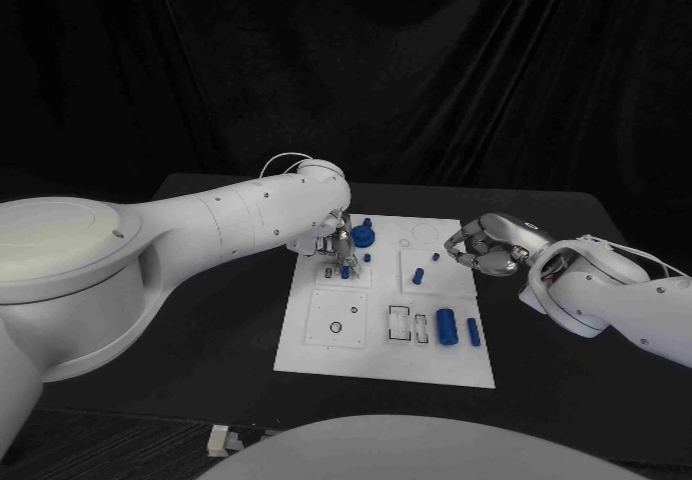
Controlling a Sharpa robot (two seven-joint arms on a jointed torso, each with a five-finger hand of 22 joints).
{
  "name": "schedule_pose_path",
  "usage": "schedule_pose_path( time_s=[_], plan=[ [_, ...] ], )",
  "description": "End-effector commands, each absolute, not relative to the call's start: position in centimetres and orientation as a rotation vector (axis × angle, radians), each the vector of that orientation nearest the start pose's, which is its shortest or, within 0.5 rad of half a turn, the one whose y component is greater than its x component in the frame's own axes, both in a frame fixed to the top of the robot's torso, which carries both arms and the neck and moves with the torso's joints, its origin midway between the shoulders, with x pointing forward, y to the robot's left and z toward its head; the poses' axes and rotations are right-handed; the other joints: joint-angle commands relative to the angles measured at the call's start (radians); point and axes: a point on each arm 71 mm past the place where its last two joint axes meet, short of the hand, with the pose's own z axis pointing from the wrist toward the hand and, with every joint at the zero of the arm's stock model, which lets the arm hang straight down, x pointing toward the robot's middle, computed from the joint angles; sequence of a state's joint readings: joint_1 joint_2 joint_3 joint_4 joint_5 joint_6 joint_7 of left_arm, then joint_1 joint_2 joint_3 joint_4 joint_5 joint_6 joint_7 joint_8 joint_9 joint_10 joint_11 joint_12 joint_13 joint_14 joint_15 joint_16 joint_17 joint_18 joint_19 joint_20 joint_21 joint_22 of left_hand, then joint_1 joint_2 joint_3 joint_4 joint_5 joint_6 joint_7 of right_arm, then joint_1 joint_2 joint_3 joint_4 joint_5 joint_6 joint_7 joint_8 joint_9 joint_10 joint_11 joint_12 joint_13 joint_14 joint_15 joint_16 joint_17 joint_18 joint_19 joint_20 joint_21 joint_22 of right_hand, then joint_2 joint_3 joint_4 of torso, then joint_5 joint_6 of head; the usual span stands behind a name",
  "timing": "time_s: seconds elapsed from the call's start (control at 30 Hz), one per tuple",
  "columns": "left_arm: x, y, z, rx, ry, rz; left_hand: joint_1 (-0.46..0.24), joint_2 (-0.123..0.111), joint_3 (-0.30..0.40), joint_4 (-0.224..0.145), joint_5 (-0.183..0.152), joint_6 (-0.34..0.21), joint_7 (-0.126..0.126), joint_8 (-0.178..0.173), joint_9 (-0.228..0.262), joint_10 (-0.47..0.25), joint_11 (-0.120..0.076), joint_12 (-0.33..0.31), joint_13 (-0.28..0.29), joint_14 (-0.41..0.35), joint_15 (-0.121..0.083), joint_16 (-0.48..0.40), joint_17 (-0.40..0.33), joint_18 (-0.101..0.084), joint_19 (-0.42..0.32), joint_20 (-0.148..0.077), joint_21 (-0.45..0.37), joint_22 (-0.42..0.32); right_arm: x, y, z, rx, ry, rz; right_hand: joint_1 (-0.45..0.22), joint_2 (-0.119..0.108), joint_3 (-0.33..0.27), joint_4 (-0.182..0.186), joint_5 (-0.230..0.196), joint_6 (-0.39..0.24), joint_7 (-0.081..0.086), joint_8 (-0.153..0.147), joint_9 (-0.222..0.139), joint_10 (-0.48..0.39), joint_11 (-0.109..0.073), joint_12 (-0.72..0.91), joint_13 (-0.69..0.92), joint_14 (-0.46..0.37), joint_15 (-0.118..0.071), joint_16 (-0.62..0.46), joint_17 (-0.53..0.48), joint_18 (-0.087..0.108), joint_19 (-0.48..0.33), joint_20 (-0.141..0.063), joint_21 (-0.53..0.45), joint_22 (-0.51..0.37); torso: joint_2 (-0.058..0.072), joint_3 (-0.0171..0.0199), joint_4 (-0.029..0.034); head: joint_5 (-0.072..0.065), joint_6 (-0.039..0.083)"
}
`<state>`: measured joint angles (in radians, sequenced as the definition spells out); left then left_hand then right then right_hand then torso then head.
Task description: Assemble the parts on the task board
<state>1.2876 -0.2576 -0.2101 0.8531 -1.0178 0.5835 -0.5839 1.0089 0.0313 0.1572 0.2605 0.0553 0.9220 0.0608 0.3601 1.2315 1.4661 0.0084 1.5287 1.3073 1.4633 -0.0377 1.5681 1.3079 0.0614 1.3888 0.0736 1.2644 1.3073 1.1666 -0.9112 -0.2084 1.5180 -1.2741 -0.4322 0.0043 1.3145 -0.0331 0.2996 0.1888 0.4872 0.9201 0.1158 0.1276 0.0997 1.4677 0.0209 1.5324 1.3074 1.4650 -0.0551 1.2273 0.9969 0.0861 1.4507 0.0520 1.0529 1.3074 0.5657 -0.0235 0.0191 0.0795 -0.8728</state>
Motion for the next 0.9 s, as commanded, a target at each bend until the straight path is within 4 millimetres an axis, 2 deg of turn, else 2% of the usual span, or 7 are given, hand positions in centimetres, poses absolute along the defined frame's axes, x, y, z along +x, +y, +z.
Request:
schedule_pose_path(
  time_s=[0.03, 0.13, 0.3, 0.4, 0.53, 0.73, 0.9],
  plan=[
    [54.2, 11.1, -27.0, 0.152, 2.709, -0.053, 0.004, 0.007, -0.005, -0.001, 0.008, 0.005, -0.001, 0.005, 0.005, 0.062, -0.01, 0.006, 0.229, 0.107, -0.007, 0.003, 0.263, 0.01, 0.0, -0.005, 0.004, 0.17, 45.1, -24.0, -25.3, 0.001, 1.786, 0.685, 0.006, 0.003, 0.004, -0.004, 0.003, -0.001, 0.0, -0.002, -0.001, 0.062, 0.003, -0.003, 0.181, 0.016, 0.002, -0.004, -0.001, 0.012, 0.0, 0.0, -0.004, 0.12, 0.0, -0.0001, 0.0001, -0.001, 0.0],
    [54.2, 11.2, -27.0, 0.138, 2.693, -0.069, 0.006, 0.007, -0.005, -0.002, 0.01, 0.002, -0.001, 0.004, 0.008, 0.063, -0.01, 0.007, 0.23, 0.107, -0.008, 0.003, 0.263, 0.009, 0.001, -0.005, 0.006, 0.17, 45.1, -24.1, -25.3, 0.002, 1.785, 0.684, 0.006, 0.003, 0.004, -0.005, 0.003, -0.001, 0.001, -0.003, -0.001, 0.062, 0.003, -0.003, 0.182, 0.016, 0.003, -0.004, -0.001, 0.012, 0.0, 0.0, -0.005, 0.12, 0.0, 0.0, -0.0002, -0.001, 0.0],
    [53.8, 11.5, -26.4, 0.128, 2.653, -0.118, 0.003, -0.009, -0.023, 0.004, 0.001, 0.005, -0.004, 0.012, 0.033, 0.077, -0.014, 0.018, 0.24, 0.107, -0.013, 0.003, 0.263, 0.005, 0.017, -0.009, 0.027, 0.177, 45.1, -24.2, -25.3, 0.005, 1.781, 0.682, 0.006, 0.003, 0.004, -0.005, 0.003, -0.002, 0.001, -0.003, -0.001, 0.062, 0.003, -0.003, 0.181, 0.016, 0.003, -0.004, -0.002, 0.012, 0.0, 0.0, -0.005, 0.12, 0.0, 0.0001, 0.0001, -0.003, 0.0],
    [53.7, 11.6, -25.0, 0.134, 2.613, -0.156, -0.003, -0.027, -0.051, 0.017, 0.0, 0.009, -0.008, 0.019, 0.053, 0.089, -0.019, 0.028, 0.25, 0.107, -0.017, 0.003, 0.263, 0.001, 0.031, -0.014, 0.044, 0.181, 45.1, -24.4, -25.2, 0.007, 1.777, 0.68, 0.005, 0.002, 0.004, -0.005, 0.003, -0.002, 0.001, -0.003, -0.002, 0.062, 0.003, -0.004, 0.181, 0.016, 0.003, -0.004, -0.001, 0.012, 0.0, 0.001, -0.005, 0.12, 0.0, -0.0002, 0.0, -0.002, 0.0],
    [53.5, 11.9, -22.5, 0.139, 2.546, -0.206, -0.006, -0.038, -0.079, 0.026, -0.006, 0.012, -0.011, 0.021, 0.066, 0.104, -0.023, 0.042, 0.263, 0.107, -0.022, 0.003, 0.263, -0.004, 0.046, -0.018, 0.066, 0.188, 45.1, -24.5, -25.1, 0.007, 1.767, 0.682, 0.003, 0.0, 0.003, -0.004, 0.002, -0.002, 0.001, -0.004, -0.002, 0.062, 0.003, -0.003, 0.182, 0.017, 0.003, -0.003, 0.0, 0.012, 0.0, 0.001, -0.004, 0.12, 0.0, -0.0003, 0.0002, -0.002, 0.0],
    [53.8, 13.5, -18.7, 0.117, 2.45, -0.242, -0.005, -0.032, -0.099, 0.028, -0.005, 0.02, -0.016, 0.022, 0.077, 0.105, -0.028, 0.042, 0.263, 0.107, -0.027, 0.003, 0.263, -0.012, 0.068, -0.023, 0.101, 0.199, 45.0, -24.5, -24.9, 0.01, 1.732, 0.704, -0.017, -0.004, -0.006, 0.01, -0.014, -0.001, 0.0, -0.003, -0.003, 0.065, 0.001, 0.0, 0.187, 0.017, 0.002, -0.002, 0.001, 0.011, 0.003, 0.0, 0.002, 0.123, -0.001, -0.0003, 0.0001, -0.007, 0.0],
    [54.7, 15.6, -17.3, 0.049, 2.39, -0.247, 0.007, -0.02, -0.107, 0.027, -0.002, 0.034, -0.022, 0.023, 0.081, 0.105, -0.033, 0.042, 0.263, 0.107, -0.031, 0.003, 0.263, -0.017, 0.082, -0.028, 0.123, 0.206, 44.9, -24.5, -24.6, 0.013, 1.706, 0.722, -0.037, -0.006, -0.016, 0.027, -0.042, 0.002, -0.002, -0.002, -0.003, 0.069, 0.0, 0.004, 0.194, 0.021, 0.001, 0.005, 0.009, 0.009, 0.007, 0.0, 0.009, 0.126, -0.002, 0.0003, 0.0012, -0.015, 0.0]
  ],
)
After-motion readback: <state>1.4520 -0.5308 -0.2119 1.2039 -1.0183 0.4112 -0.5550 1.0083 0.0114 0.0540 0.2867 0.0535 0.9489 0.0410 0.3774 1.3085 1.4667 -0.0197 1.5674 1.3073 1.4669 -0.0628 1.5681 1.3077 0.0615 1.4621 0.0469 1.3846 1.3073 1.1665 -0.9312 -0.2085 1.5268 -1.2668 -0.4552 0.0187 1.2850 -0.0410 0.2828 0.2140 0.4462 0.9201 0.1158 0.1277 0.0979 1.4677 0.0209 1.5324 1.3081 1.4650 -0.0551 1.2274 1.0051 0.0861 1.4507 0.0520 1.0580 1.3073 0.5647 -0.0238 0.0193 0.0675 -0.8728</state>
